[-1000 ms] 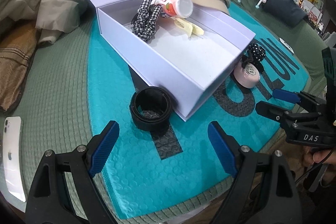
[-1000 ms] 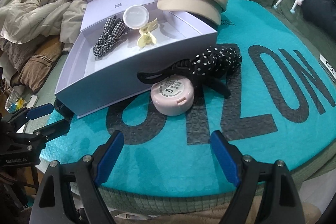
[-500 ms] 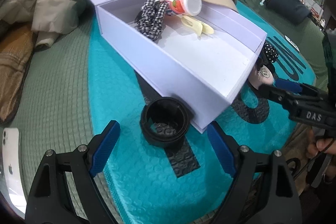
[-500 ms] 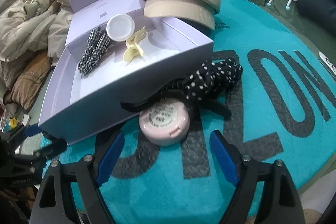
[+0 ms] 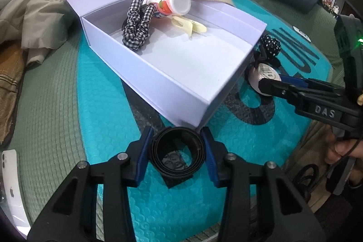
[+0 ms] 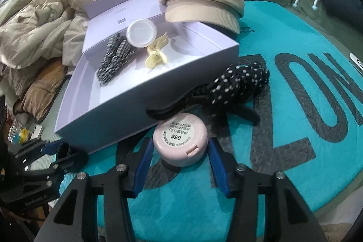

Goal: Organize objects
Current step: 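Grasp the black hair tie with the left tool while the right tool reaches the pink compact, then grasp the pink round compact with the right tool while the left tool lifts the hair tie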

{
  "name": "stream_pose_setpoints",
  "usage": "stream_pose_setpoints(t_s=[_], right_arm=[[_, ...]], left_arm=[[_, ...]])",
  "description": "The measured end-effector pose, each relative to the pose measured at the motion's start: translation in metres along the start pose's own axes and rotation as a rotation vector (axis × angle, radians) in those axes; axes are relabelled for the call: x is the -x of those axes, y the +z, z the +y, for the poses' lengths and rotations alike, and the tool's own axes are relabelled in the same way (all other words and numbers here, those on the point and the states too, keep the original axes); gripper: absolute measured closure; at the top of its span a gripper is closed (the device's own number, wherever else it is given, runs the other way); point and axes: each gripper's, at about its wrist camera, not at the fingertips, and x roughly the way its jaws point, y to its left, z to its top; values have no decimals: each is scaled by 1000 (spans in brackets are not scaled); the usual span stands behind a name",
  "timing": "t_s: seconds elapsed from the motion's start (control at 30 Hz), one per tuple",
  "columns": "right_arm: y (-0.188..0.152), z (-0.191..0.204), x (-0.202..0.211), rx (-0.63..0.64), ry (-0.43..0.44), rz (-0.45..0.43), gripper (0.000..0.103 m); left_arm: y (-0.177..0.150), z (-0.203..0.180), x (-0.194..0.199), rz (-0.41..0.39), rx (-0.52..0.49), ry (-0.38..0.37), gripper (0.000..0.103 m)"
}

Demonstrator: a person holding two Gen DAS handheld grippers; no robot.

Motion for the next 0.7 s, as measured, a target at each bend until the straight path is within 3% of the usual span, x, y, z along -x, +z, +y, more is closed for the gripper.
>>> stream_pose_setpoints(t_s=[0.6, 0.7], right_arm=[[-26, 12, 18, 59, 99, 0, 52], [-26, 11, 17, 48, 121, -1, 46]], left_arm=[[-13, -22, 11, 14, -6, -50, 62], [-12, -19, 12, 26, 19, -66, 62]])
